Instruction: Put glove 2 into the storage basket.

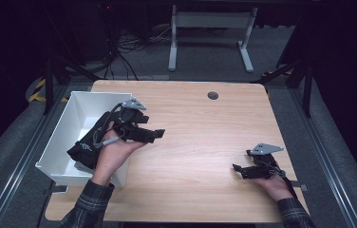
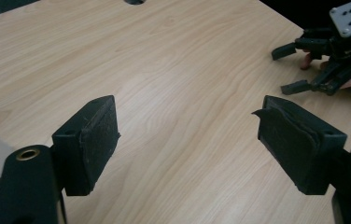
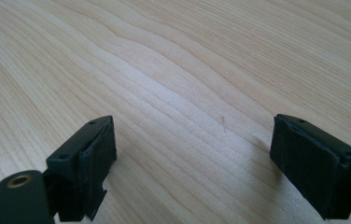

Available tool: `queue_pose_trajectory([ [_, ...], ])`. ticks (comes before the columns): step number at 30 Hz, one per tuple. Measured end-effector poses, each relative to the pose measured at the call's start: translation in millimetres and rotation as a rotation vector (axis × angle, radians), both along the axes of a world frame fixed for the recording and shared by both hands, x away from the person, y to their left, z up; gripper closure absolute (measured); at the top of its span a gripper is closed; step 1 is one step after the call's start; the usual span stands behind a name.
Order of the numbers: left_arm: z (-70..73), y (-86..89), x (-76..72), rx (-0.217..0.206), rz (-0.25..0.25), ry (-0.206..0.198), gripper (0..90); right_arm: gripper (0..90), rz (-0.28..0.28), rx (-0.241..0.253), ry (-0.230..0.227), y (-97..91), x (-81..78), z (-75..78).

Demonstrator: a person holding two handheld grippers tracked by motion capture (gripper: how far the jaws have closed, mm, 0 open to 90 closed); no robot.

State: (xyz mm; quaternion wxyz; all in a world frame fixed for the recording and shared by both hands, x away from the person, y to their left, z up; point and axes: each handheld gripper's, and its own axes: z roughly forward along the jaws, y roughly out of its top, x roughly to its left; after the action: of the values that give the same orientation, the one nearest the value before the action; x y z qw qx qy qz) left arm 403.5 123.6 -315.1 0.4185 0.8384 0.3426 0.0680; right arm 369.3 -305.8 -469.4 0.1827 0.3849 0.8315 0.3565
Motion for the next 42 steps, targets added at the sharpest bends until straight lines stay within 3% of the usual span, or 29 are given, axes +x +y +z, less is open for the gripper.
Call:
queue_pose_trajectory([
  [10, -20.9, -38.1, -7.4, 0.016, -0.076, 0.003, 20.5, 14.8, 0.002, 0.000, 0.000, 0.1, 0.0, -0.1],
  [19, -55.3, -64.1, -11.0, 0.046, -0.123, 0.006, 18.9, 14.8, 0.005, 0.000, -0.001, 0.1, 0.0, -0.1],
  [34, -109.3, -84.3, -12.4, 0.132, -0.162, 0.002, 15.9, 14.8, 0.007, 0.000, -0.002, 0.2, -0.1, -0.1],
  [42, -130.1, -87.2, -13.3, 0.148, -0.154, -0.006, 15.5, 14.8, 0.008, 0.000, -0.001, 0.2, -0.1, -0.1],
])
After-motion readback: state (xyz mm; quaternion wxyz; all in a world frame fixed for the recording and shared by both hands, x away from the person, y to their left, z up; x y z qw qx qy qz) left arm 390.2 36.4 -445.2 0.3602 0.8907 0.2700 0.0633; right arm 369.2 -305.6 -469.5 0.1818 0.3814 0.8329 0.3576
